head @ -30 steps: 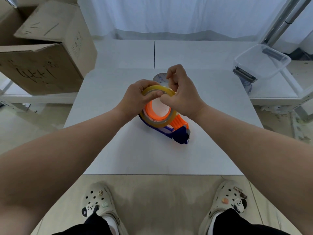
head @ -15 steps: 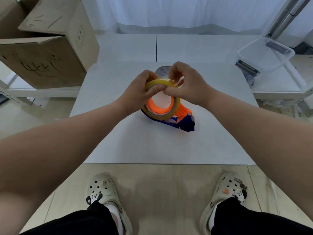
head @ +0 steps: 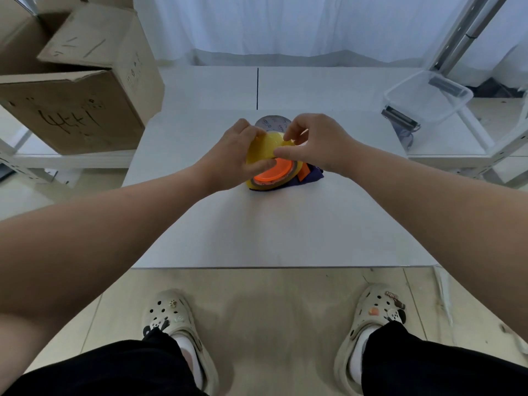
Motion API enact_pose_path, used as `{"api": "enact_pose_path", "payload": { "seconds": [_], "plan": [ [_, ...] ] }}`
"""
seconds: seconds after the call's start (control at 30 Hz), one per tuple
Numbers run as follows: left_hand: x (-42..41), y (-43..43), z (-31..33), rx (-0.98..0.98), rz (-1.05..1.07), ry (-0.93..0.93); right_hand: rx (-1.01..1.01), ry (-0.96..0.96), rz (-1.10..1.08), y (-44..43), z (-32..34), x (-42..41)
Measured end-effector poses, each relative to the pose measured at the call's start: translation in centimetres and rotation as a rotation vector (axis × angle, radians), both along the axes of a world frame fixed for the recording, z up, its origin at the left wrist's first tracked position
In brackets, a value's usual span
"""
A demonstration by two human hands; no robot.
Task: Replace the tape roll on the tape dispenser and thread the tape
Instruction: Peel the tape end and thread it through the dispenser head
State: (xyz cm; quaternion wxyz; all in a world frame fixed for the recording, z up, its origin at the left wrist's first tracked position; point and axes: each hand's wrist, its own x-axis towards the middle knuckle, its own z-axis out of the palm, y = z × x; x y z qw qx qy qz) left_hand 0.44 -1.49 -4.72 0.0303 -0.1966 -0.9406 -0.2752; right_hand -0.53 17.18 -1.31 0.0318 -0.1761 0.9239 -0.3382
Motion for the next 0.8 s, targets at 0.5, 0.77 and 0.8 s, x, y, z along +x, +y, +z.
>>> {"api": "enact_pose_path", "payload": {
  "seconds": [0.5,0.77,0.8],
  "plan": [
    [-0.3,1.0,2.1,-0.078,0.009,-0.037,0.059,-0.256,-0.159,-1.1,2.5,-0.3],
    [-0.1,2.2,2.7,-0.154,0.016,-0.027,0.435,-0.032,-0.109,-3.1,3.3,0.0],
    [0.0,2.2,2.7,-0.148,0.017,-0.025,0.444,-0.021,-0.109,-3.1,3.3,-0.1]
  ]
}}
